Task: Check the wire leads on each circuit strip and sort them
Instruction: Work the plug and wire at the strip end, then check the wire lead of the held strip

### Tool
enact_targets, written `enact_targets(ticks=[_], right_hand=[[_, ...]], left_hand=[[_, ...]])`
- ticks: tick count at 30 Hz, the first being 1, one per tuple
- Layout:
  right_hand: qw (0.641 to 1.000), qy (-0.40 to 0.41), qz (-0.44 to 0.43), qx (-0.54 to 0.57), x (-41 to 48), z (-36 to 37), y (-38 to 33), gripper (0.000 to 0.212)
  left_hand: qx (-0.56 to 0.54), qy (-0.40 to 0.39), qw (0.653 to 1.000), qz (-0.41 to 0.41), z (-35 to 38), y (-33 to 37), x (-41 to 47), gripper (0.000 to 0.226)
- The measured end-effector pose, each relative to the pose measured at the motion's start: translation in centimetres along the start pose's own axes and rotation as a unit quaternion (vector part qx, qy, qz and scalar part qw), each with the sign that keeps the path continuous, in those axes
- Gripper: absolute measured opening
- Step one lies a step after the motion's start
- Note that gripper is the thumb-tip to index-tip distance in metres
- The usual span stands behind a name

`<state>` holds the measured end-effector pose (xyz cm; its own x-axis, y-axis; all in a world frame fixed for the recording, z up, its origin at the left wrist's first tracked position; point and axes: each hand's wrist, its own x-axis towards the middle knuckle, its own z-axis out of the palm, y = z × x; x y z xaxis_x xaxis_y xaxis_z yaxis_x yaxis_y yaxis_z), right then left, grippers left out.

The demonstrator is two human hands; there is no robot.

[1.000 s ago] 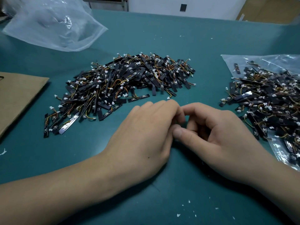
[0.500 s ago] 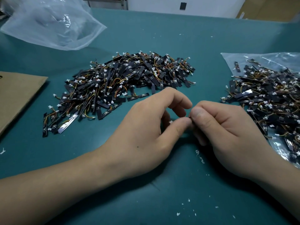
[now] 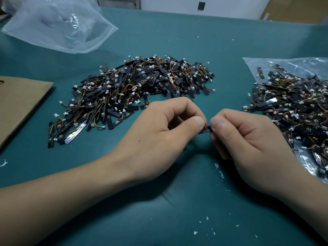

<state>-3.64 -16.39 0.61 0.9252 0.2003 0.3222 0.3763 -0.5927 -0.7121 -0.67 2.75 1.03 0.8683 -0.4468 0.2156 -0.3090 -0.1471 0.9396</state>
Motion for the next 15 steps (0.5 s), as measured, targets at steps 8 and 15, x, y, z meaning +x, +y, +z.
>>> enact_targets(ticks=[8,15], right_hand=[[0.998,-0.044,-0.029,0.047,-0.18,-0.32,0.0,0.035],[0.997,0.008,-0.017,0.077,-0.23,-0.03,0.18,0.034]], left_hand=[[-0.034,-0.03,0.998,-0.041,-0.01,-0.15,0.16,0.013],[-0.045,0.067,0.995,-0.05,0.27,-0.54,0.54,0.018]])
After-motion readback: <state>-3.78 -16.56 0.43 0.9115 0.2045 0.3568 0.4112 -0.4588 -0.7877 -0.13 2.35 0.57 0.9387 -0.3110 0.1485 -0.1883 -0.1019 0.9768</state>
